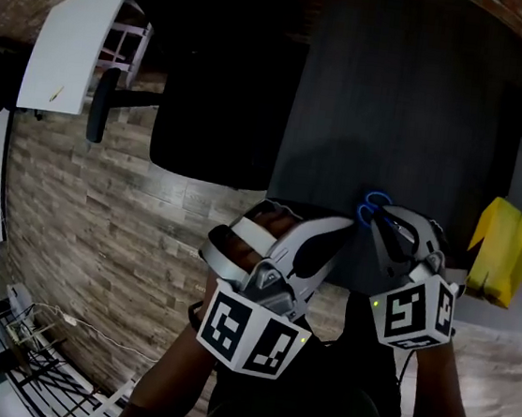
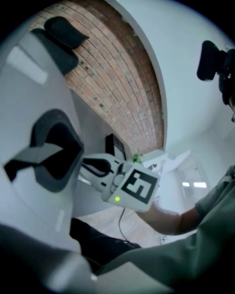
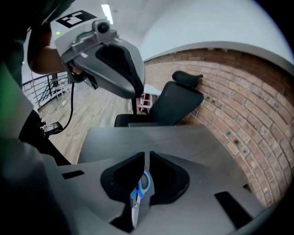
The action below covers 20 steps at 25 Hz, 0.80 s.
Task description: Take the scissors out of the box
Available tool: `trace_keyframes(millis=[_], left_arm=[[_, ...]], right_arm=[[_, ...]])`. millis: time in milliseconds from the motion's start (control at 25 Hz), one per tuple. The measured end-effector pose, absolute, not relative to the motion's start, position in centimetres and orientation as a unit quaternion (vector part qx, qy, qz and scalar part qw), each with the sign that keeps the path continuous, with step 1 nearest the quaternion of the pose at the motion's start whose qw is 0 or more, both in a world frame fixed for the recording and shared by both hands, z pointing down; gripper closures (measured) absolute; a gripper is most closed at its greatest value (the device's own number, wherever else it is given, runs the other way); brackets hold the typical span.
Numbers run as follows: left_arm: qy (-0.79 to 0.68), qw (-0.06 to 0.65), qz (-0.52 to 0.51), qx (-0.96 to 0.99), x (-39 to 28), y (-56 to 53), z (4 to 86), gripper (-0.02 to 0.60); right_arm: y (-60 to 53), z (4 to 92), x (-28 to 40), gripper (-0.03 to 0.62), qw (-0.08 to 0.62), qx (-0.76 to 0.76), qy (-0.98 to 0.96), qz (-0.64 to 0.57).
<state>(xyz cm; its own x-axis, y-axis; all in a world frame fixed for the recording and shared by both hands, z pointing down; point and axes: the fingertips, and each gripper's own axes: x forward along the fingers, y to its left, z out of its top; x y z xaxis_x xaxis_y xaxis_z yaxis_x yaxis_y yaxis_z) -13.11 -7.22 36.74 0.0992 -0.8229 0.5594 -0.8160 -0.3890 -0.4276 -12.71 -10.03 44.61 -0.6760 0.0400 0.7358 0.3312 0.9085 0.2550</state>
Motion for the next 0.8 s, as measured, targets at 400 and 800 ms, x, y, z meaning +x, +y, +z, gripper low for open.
trace_keyframes(millis=[400, 800], left_arm=[[0.552, 0.060, -0.351, -0.754, -12.8, -5.7, 29.9, 0.581], [0.524, 0.117, -0.340, -0.772, -9.4, -4.5, 26.2, 0.581]], right_arm=[[-8.6, 30.8, -11.6, 0.586, 0.266, -0.031, -0.917, -0.296], [-7.7, 25.6, -8.2, 0.588, 0.263, 0.035, -0.914, -0.308]])
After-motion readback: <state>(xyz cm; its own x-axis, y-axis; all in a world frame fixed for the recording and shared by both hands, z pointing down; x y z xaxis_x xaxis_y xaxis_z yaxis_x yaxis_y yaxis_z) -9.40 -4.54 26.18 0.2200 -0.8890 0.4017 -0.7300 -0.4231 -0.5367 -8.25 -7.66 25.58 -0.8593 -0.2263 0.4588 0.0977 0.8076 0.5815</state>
